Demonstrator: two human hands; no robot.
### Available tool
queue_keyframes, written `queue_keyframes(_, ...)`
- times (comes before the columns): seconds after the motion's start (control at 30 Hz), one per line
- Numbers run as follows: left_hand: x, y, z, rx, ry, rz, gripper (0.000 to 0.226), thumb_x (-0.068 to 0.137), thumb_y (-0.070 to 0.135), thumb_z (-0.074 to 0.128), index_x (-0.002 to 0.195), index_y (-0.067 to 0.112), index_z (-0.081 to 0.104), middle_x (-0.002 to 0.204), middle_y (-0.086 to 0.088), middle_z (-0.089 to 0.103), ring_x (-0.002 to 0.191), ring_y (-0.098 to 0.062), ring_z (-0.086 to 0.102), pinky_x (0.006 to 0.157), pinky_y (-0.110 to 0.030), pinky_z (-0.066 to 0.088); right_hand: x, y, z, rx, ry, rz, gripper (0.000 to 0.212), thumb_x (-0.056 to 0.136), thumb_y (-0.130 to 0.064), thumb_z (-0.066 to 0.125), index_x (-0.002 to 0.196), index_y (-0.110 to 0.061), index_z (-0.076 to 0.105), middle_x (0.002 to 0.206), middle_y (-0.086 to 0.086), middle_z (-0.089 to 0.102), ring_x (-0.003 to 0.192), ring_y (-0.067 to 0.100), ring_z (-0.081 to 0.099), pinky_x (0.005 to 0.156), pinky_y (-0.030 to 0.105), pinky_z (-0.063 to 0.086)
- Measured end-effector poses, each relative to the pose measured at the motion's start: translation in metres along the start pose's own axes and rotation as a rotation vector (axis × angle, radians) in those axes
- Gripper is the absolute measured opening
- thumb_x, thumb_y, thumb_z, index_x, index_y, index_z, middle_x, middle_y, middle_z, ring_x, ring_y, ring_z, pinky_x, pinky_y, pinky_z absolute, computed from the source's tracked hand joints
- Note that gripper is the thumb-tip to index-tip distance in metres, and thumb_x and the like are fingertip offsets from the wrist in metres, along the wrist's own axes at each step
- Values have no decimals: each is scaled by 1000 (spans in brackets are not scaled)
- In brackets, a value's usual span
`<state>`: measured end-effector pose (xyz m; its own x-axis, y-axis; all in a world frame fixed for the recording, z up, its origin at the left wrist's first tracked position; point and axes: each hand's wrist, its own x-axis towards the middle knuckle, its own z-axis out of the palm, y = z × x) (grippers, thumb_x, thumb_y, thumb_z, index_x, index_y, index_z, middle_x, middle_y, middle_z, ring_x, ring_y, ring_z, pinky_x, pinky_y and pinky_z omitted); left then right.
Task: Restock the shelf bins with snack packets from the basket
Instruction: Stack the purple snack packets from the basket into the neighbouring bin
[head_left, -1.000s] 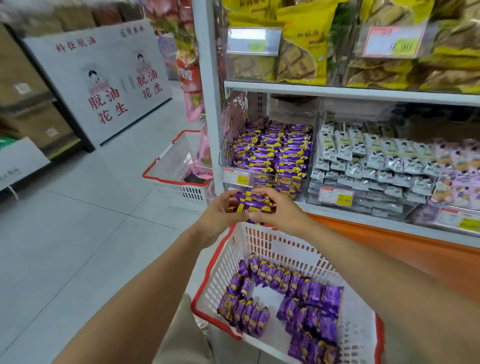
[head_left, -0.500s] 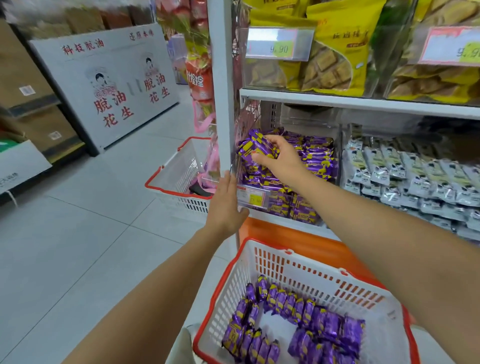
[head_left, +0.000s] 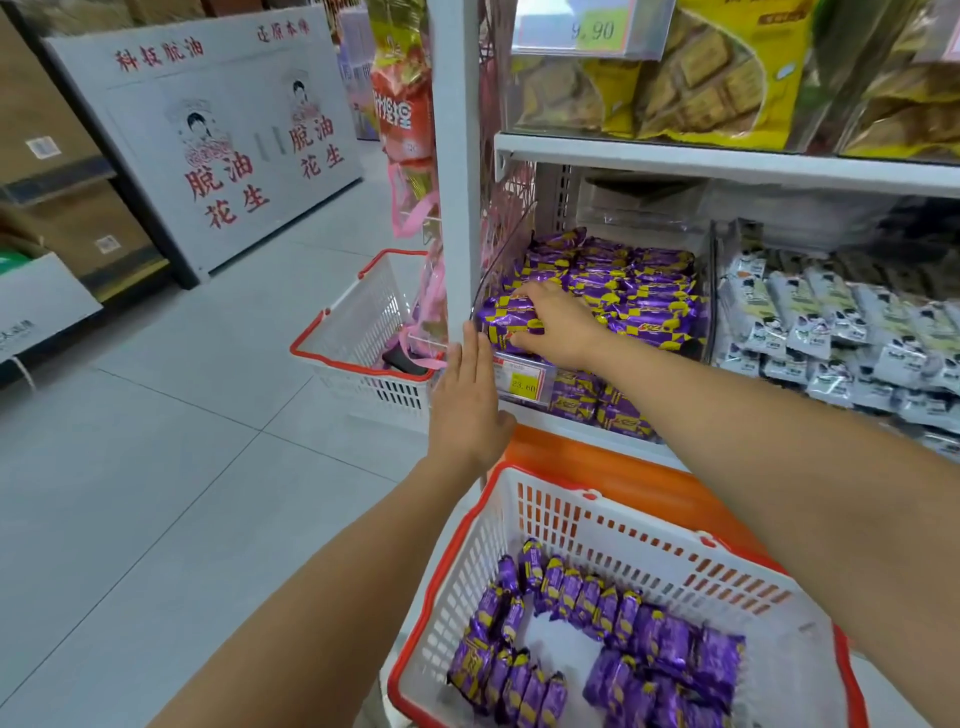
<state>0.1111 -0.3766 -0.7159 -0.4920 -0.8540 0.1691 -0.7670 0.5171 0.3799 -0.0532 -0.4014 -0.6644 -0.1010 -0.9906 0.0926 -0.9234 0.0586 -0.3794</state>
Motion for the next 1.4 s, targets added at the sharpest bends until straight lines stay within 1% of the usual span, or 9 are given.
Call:
queue_keyframes(0.23,-1,-2,6,-47,32,-1,94,84,7,57,154,10,-6,161,-3,-18,150,-23,-8,122,-39,13,8,2,6,-41,156,89,67,79,-46,74,139,-27,51,142,6,32,131,26,26,107,39,30)
queue_keyframes(0.33,0,-2,10,-60,55,7,96,81,6,58,154,9,-4,161,-4,-16,150,-24,-5,121,-40,15,10,2,10,-104,69,119,70,86,-48,67,147,-28,39,161,5,12,148,25,7,117,47,16)
queue_keyframes(0.47,0,-4,14,-59,75,24,97,78,2,58,154,7,-3,162,-6,-14,150,-25,-4,121,-40,14,13,2,16,-244,-50,115,75,96,-51,49,155,-23,14,163,6,-4,150,24,-5,120,50,4)
queue_keyframes(0.77,1,-5,10,-33,26,12,96,82,7,58,154,9,-6,161,-5,-17,150,-23,-6,121,-41,16,15,2,13,-262,-167,131,79,97,-57,40,156,-22,0,162,6,-13,149,24,-10,120,49,-1)
queue_keyframes(0.93,-6,-2,-4,-22,25,7,87,88,11,58,154,8,2,163,-9,-5,150,-25,3,120,-40,17,-7,0,-6,71,98,42,75,93,-49,56,153,-19,24,162,7,14,148,26,15,119,48,16)
queue_keyframes(1.03,-22,4,-4,-78,135,-3,74,82,7,61,148,4,29,149,-22,32,137,-37,32,110,-42,34,-42,-5,-15,244,309,-104,43,93,-32,59,133,-17,55,132,4,55,118,19,53,98,43,45)
queue_keyframes(1.13,-44,7,12,-87,182,39,53,77,5,62,128,4,53,120,-18,52,111,-38,51,87,-44,45,-91,-8,-11,356,405,-171,19,90,-20,58,105,-16,69,87,-9,62,70,1,53,67,27,47)
queue_keyframes(1.27,-80,11,45,-32,-120,-6,32,87,14,56,119,12,61,116,-12,58,109,-32,52,85,-39,44,-154,11,22,384,325,-117,14,90,-12,59,91,-16,73,62,-27,50,57,-8,52,54,9,32)
queue_keyframes(1.4,-111,9,92,77,-466,-25,32,88,21,55,119,13,62,119,-14,61,114,-32,54,91,-34,43,-203,62,81,308,72,77,16,92,-14,57,89,-17,72,60,-16,56,53,-1,47,55,25,37)
